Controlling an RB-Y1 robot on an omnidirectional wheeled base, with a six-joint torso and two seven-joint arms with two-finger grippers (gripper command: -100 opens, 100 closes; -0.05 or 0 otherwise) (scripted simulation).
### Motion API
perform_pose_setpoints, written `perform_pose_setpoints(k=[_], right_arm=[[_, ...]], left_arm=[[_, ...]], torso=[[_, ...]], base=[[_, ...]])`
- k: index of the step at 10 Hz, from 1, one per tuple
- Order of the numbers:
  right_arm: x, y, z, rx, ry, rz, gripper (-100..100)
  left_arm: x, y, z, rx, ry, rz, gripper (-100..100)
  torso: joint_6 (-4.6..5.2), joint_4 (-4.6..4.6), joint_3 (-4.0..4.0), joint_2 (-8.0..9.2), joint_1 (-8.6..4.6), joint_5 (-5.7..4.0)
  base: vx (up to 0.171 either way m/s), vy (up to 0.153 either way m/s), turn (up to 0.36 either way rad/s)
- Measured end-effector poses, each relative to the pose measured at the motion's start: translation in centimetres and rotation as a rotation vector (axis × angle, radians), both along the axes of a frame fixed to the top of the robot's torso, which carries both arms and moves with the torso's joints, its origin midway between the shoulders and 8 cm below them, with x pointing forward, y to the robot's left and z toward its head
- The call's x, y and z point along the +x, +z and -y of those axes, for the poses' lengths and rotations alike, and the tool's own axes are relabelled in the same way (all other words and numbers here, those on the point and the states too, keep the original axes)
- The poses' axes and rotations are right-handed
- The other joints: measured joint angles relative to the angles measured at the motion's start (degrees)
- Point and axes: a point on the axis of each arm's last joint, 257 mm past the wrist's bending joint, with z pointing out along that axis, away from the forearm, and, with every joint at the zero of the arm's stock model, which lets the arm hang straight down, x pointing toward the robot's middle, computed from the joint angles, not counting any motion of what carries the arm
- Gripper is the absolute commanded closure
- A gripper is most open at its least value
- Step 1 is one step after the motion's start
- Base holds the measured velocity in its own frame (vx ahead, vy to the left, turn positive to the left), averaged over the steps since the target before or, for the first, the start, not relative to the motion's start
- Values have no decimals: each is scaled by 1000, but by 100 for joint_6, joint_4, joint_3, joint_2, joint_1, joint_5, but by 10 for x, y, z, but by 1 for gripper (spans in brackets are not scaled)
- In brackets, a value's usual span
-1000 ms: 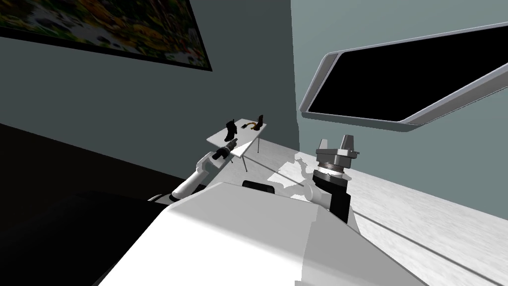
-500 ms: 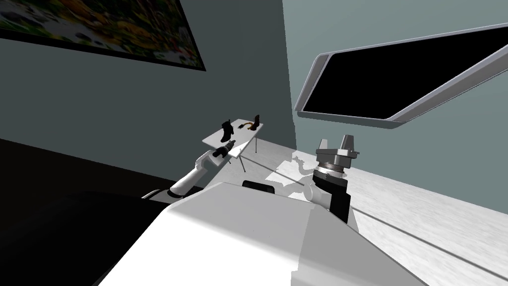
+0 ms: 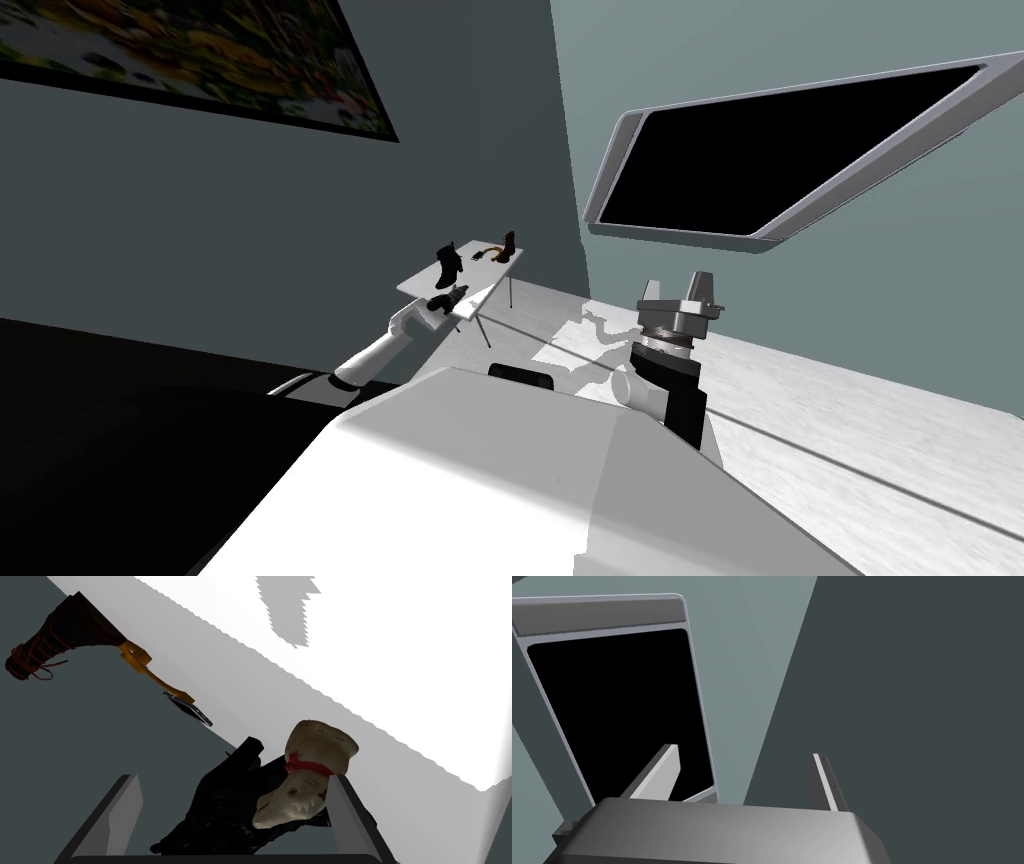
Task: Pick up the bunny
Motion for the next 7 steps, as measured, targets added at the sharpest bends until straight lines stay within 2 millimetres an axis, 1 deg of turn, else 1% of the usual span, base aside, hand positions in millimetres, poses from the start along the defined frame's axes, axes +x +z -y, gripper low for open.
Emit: perform_pose_setpoints(k=[2, 3, 5, 7], right_arm=[[0, 0, 0, 0, 0, 0, 0], [0, 0, 0, 0, 0, 0, 0], [0, 0, 0, 0, 0, 0, 0], [0, 0, 0, 0, 0, 0, 0]], left_arm=[[-4, -8, -15, 41, 18, -44, -100], [-5, -12, -27, 71, 32, -74, -100], [-11, -16, -40, 110, 50, -116, -100], [-21, -19, -67, 166, 79, -177, -100]], torso=[[-2, 0, -1, -1, 4, 1], [0, -1, -2, -4, 2, 1], [-2, 0, 0, 1, 7, 2], [-3, -1, -2, -3, 6, 2]], base=[[12, -36, -106], [10, -26, -52], [7, -26, -99], [17, -27, -100]])
